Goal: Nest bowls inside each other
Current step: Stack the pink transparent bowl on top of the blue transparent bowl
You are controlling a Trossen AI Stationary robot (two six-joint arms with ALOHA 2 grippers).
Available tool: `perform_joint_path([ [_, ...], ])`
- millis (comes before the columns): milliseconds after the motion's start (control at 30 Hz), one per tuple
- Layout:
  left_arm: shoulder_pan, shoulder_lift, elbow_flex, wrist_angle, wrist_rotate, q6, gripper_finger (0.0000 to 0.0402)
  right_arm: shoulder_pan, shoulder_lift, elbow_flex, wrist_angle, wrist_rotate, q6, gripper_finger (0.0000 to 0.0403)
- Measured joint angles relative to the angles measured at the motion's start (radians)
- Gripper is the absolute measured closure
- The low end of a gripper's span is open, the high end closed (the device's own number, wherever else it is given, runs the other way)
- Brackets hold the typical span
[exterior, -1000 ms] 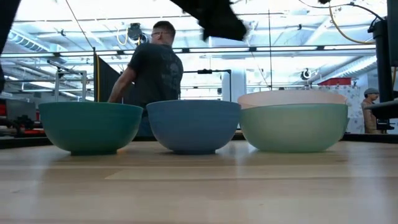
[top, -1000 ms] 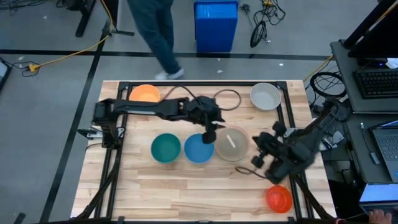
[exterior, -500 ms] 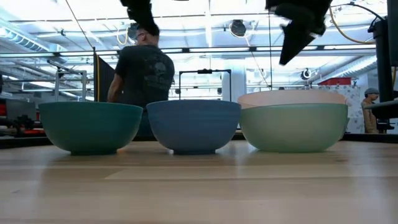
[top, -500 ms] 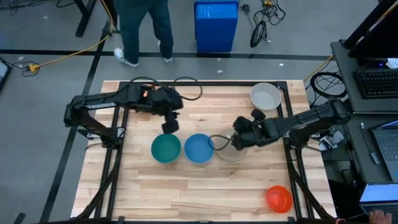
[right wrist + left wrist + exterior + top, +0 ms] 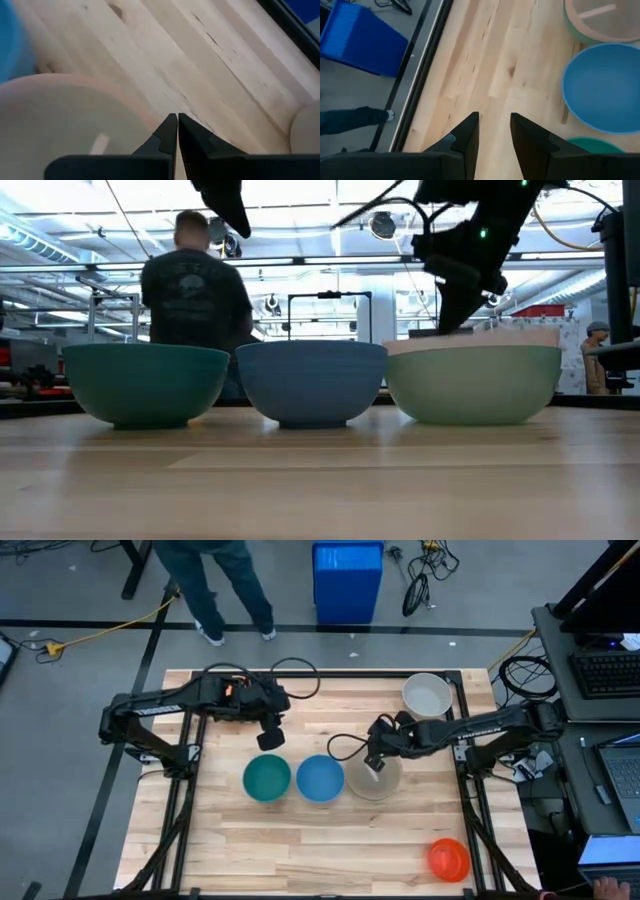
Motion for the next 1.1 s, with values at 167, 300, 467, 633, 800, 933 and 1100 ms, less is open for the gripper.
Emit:
perform_joint_path([
  [167,-0.001,0.000,-0.032,-0.023,0.000,-0.032,0.0302,0.000,-0.017,0.026,-0.006,-0.005,-0.038,0.0403],
  [300,-0.001,0.000,-0.052,-0.025,-0.001,-0.069,0.0302,0.025,-0.037,0.081,-0.010,-0.025,-0.054,0.0403],
  [467,0.000,0.000,-0.131,-0.025,-0.013,-0.077,0.0302,0.039,-0.031,0.077,-0.036,-0.060,-0.025,0.0403],
  [633,0.022,0.001,-0.247,0.020,-0.014,-0.088,0.0302,0.036,-0.022,0.017,-0.020,-0.072,0.011,0.0403],
  [800,0.061,0.002,-0.320,0.046,-0.040,-0.129,0.0302,0.036,-0.022,-0.026,-0.006,-0.075,0.035,0.0403],
  [933,0.083,0.002,-0.335,0.060,-0.043,-0.130,0.0302,0.036,-0.022,-0.028,0.015,-0.075,0.032,0.0403],
  [1100,0.125,0.002,-0.336,0.096,-0.043,-0.099,0.0302,0.034,-0.022,-0.028,0.025,-0.075,0.028,0.0403],
])
